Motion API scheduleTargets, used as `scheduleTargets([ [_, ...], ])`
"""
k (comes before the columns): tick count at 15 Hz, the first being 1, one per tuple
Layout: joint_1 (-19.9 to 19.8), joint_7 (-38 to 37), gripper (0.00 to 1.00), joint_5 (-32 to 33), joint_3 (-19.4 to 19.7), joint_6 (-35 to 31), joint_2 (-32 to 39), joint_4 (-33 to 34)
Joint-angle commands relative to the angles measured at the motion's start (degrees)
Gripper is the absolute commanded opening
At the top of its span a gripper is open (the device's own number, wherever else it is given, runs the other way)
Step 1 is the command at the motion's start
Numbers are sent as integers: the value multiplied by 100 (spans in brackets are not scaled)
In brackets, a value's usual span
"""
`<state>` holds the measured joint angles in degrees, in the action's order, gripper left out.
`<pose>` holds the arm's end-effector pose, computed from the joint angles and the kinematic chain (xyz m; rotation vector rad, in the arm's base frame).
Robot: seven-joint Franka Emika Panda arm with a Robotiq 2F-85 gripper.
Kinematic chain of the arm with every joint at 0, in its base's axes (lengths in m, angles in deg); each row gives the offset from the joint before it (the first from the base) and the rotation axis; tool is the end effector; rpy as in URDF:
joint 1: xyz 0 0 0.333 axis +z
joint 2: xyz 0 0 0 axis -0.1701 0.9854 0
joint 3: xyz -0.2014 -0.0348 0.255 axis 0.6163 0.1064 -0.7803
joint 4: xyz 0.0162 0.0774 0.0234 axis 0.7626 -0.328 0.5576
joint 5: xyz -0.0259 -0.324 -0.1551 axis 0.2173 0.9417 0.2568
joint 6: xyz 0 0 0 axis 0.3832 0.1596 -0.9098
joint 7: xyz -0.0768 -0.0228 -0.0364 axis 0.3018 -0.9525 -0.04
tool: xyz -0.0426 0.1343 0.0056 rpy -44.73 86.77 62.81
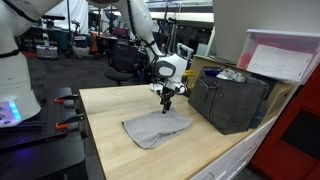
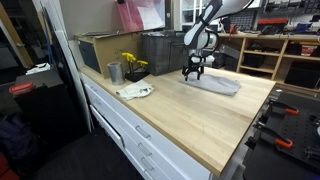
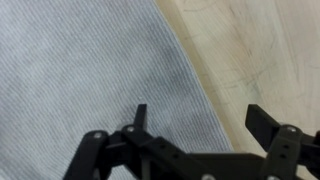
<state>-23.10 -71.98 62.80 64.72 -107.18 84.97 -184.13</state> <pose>0.6344 -0.1630 0.1281 -2.9426 0.7258 0.0472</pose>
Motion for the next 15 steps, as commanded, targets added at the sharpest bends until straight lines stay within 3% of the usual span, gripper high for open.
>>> scheduleTargets([
  [1, -16, 462, 100, 53, -106, 373, 221, 453],
  [7, 135, 930, 100, 468, -68, 917, 699, 1237],
  [8, 147, 1014, 75, 542, -70, 995, 772, 1344],
  [10, 132, 1212, 68, 619, -119, 1140, 889, 1522],
  [15, 103, 1691, 28, 799, -155, 1379, 999, 1736],
])
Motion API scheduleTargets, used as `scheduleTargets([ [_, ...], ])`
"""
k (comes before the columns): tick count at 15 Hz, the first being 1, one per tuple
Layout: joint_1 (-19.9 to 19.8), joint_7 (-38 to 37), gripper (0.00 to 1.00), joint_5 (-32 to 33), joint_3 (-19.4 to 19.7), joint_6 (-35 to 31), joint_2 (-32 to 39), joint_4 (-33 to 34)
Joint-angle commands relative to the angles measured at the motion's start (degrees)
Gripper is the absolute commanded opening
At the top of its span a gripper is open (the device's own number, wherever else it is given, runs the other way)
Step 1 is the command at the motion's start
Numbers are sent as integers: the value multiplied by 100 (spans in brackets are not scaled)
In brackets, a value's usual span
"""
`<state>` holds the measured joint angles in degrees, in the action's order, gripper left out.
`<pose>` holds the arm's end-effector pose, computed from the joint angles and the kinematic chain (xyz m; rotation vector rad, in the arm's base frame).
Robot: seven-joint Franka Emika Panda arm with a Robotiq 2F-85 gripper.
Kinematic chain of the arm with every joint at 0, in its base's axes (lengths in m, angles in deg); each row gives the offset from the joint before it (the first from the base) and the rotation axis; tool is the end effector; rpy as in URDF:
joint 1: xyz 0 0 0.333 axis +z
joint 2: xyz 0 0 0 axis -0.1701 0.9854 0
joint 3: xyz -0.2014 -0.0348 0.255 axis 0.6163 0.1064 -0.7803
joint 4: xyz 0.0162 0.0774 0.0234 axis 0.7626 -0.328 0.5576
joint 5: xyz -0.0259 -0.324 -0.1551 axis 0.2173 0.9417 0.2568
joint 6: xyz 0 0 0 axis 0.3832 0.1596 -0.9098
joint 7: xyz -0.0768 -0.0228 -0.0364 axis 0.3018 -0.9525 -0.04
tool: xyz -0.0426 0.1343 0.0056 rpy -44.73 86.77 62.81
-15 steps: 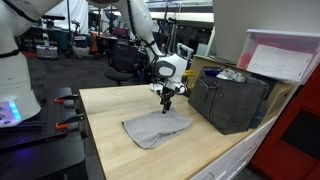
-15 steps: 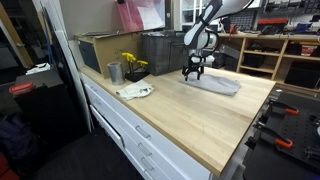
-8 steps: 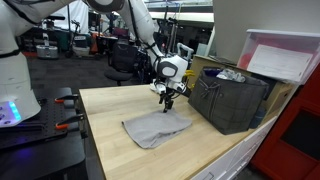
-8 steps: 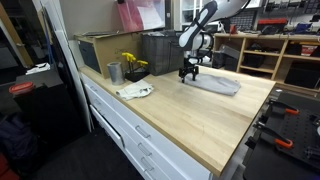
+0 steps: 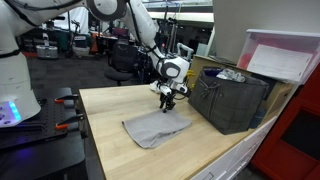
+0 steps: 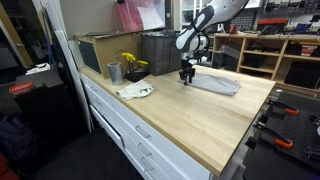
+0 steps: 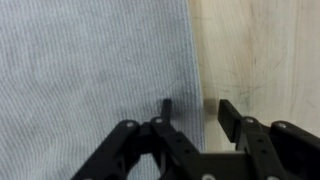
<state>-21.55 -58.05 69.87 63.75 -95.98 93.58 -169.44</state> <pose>0.6707 -0.1422 0.1062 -3.0587 0.1473 0.1841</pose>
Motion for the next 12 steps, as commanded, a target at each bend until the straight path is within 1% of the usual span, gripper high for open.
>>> scheduleTargets([
  [1, -44, 372, 21, 132, -50, 271, 126, 249],
  [3, -50, 562, 6, 193, -90, 274, 67, 188],
  [4, -51, 768, 1, 207, -167, 206, -49, 23],
  [5, -39, 953, 0, 223, -226, 145, -138, -115],
  [7, -26, 1415, 0, 210, -440, -33, -442, -600],
  [9, 1, 1863, 1, 196, -701, -217, -850, -1284],
  [12, -20, 2512, 1, 206, -1065, -198, -1291, -2033],
])
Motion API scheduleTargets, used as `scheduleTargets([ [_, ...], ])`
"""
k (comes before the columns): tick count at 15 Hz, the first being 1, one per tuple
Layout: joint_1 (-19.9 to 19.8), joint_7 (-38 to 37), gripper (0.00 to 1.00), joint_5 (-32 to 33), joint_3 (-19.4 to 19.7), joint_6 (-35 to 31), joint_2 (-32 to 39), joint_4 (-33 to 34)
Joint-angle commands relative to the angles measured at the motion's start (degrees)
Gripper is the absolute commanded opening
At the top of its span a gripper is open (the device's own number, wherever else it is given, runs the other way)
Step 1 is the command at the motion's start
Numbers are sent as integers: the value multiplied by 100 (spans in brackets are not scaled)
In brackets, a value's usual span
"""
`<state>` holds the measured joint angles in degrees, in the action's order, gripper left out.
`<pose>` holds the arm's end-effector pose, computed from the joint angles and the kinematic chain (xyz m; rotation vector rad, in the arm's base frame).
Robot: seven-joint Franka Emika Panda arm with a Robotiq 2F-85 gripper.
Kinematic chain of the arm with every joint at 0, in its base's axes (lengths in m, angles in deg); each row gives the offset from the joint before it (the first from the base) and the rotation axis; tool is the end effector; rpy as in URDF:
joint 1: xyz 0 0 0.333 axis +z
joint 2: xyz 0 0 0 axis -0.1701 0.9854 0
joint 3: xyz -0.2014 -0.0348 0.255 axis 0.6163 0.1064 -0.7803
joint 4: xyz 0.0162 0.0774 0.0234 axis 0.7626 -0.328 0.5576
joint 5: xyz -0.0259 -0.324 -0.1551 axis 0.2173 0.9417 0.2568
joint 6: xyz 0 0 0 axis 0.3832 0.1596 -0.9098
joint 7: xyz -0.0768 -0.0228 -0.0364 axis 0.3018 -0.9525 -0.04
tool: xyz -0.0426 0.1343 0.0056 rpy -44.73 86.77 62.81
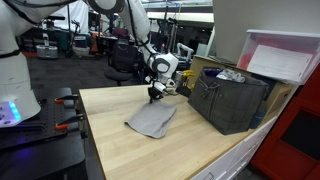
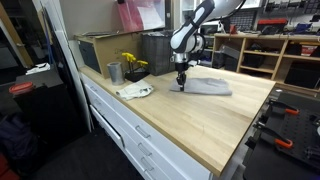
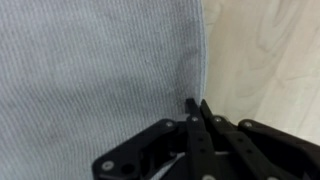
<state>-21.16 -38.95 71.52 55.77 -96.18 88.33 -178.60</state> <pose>0.6485 -0.0511 0.1141 -2.8993 -0.5301 0.2141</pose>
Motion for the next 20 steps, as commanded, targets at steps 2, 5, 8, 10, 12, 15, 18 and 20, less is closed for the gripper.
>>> scheduleTargets([
  [2, -107, 1099, 1, 24, -454, -103, -1160, -1665],
  [5, -108, 1880, 1, 55, -531, 20, -1861, -2547],
  [8, -80, 2672, 1, 59, -493, 153, -2652, -3464],
  [10, -44, 3196, 1, 46, -438, 345, -3194, -4016],
  [12, -9, 3510, 30, -113, -373, 534, -3796, -4537],
  [15, 34, 3670, 50, -908, -246, 830, -4660, -4925],
  [18, 137, 3278, 73, -1759, 232, 1311, -5051, -4717],
  [20, 149, 2985, 88, -1927, 642, 1282, -5082, -4577],
])
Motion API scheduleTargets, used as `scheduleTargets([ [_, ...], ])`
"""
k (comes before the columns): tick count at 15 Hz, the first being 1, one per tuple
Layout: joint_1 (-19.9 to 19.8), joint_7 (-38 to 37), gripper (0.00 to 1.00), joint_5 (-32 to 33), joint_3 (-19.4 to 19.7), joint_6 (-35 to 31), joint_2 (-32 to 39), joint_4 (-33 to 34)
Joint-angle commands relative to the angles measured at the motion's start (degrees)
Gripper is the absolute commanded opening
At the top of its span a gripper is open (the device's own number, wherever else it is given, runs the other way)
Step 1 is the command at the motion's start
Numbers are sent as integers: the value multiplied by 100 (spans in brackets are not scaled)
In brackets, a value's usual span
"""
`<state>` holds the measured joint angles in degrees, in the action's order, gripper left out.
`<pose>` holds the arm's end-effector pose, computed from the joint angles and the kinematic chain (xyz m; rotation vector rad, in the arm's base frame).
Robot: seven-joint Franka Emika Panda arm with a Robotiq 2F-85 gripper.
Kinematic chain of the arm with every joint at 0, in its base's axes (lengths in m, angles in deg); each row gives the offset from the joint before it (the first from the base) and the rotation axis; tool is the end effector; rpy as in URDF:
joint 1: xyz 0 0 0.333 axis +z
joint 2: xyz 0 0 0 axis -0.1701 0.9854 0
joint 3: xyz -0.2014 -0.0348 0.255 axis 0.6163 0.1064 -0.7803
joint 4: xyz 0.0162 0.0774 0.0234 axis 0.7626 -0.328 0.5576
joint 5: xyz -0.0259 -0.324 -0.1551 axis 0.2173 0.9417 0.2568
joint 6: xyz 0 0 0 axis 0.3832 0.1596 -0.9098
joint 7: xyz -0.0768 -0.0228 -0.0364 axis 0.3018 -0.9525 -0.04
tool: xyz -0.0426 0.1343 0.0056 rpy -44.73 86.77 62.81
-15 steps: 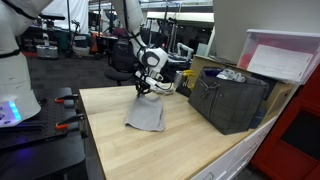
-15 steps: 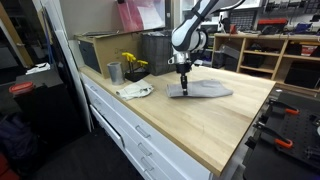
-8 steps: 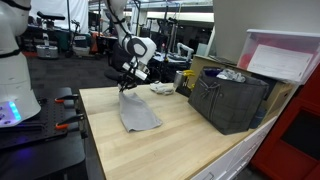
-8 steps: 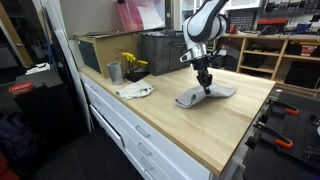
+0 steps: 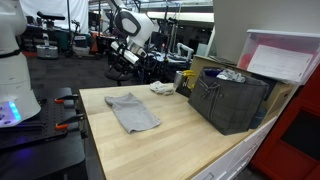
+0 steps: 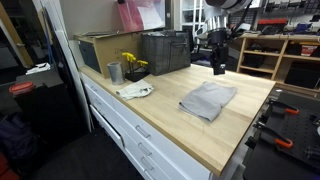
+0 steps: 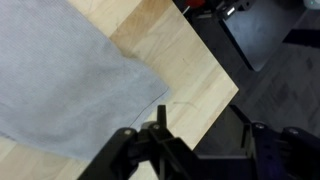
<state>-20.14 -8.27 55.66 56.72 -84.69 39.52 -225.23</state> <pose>0.4201 -0.0019 0.2936 -2.5253 -1.0161 0.2270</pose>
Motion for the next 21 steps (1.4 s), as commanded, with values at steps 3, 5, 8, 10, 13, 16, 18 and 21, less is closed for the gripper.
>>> scheduleTargets([
  [3, -1, -534, 100, -326, 1053, -390, 111, 182],
  [5, -38, -827, 100, -414, 1290, -707, 452, 340],
  [8, -130, -1316, 100, -649, 1443, -1122, 1002, 620],
  [10, -224, -1584, 100, -699, 1440, -1314, 1359, 834],
  [13, -341, -2074, 100, -436, 1439, -1565, 1814, 1104],
  [16, -498, -2488, 100, -218, 1430, -1627, 2162, 1337],
  [18, -612, -2651, 100, -110, 1408, -1645, 2360, 1481],
  [21, -767, -2808, 100, 5, 1363, -1669, 2654, 1712],
])
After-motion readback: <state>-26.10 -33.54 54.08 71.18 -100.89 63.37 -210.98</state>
